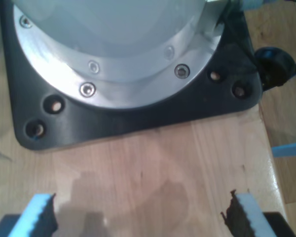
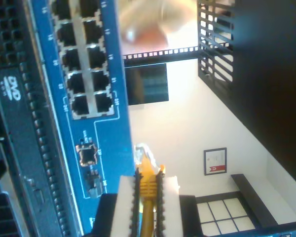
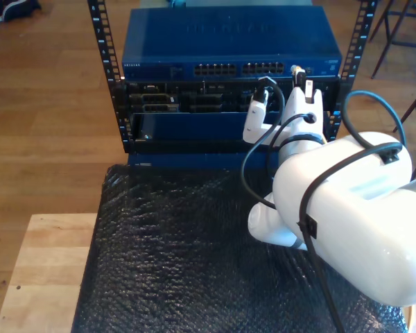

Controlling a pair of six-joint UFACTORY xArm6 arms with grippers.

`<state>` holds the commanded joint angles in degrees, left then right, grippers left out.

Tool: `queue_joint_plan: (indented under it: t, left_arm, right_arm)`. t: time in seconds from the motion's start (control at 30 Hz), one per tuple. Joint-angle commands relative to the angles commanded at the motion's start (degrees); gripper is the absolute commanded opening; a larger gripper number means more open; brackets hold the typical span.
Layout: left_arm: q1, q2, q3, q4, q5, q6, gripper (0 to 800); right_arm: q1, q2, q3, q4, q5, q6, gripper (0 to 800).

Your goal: Grab the cable and plug it in

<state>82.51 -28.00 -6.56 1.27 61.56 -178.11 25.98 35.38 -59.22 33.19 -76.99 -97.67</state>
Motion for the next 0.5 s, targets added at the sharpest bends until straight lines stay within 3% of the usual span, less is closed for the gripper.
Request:
queue_joint_plan:
  t: [0.5]
  left_arm:
    - [0.0,0.0,0.0,0.0,0.0,0.0,800]
  right_arm:
    - [0.4,1.6,-1.8,0.5,0.1,0.0,0]
